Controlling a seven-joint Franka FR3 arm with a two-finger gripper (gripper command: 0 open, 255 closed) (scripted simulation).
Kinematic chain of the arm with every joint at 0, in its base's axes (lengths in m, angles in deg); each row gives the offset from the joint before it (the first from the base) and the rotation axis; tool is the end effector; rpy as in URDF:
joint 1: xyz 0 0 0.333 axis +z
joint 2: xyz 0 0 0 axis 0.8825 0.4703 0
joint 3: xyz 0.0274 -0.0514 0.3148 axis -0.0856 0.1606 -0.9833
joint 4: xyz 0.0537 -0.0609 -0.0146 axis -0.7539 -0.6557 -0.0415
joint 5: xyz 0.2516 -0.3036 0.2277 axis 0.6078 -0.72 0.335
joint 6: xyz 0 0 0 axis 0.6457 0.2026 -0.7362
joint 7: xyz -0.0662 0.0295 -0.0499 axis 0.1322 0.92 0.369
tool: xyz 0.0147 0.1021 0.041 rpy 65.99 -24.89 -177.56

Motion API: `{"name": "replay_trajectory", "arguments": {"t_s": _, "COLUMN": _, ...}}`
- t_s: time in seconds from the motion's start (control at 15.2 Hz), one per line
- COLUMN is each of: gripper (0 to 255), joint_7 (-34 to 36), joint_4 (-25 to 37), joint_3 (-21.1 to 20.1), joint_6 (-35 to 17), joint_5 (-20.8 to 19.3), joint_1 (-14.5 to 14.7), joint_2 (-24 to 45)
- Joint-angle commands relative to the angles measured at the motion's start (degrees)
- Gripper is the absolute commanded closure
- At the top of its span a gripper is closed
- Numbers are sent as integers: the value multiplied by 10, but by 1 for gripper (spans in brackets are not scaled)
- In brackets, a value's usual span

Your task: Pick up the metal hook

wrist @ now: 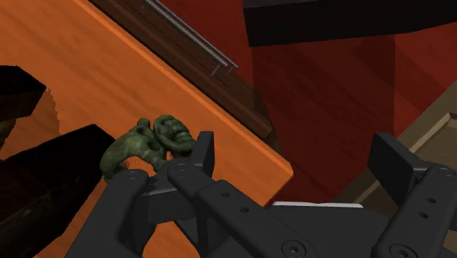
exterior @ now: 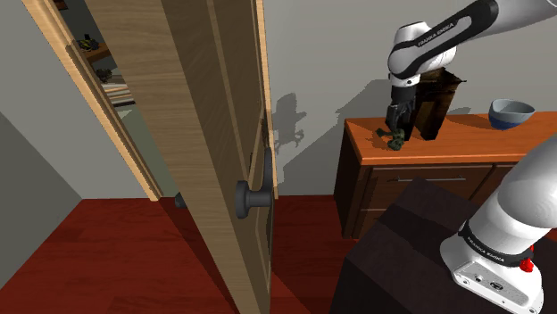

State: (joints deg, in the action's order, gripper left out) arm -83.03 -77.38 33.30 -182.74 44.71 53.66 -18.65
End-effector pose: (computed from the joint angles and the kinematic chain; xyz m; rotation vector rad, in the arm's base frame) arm 0.4402 -0.2447 0.3131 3.1167 -0.1143 -0.2948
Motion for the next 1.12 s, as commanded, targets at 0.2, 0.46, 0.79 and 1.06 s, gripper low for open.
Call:
{"name": "replay_trajectory", "arguments": {"t_s": 0.2, "gripper": 0, "joint_7": -54, "joint_4": 60, "joint_3": 23, "joint_6": -59, "joint_5": 19, "joint_1": -15, "joint_2": 109}}
{"name": "replay_trajectory", "arguments": {"t_s": 0.46, "gripper": 0, "joint_7": -98, "joint_4": 118, "joint_3": 30, "joint_6": -93, "joint_5": 44, "joint_1": -34, "joint_2": 195}}
{"name": "replay_trajectory", "arguments": {"t_s": 0.79, "gripper": 0, "joint_7": -147, "joint_4": 206, "joint_3": 26, "joint_6": -120, "joint_5": 79, "joint_1": -69, "joint_2": 302}}
{"name": "replay_trajectory", "arguments": {"t_s": 1.06, "gripper": 0, "joint_7": -175, "joint_4": 279, "joint_3": 18, "joint_6": -127, "joint_5": 99, "joint_1": -98, "joint_2": 375}}
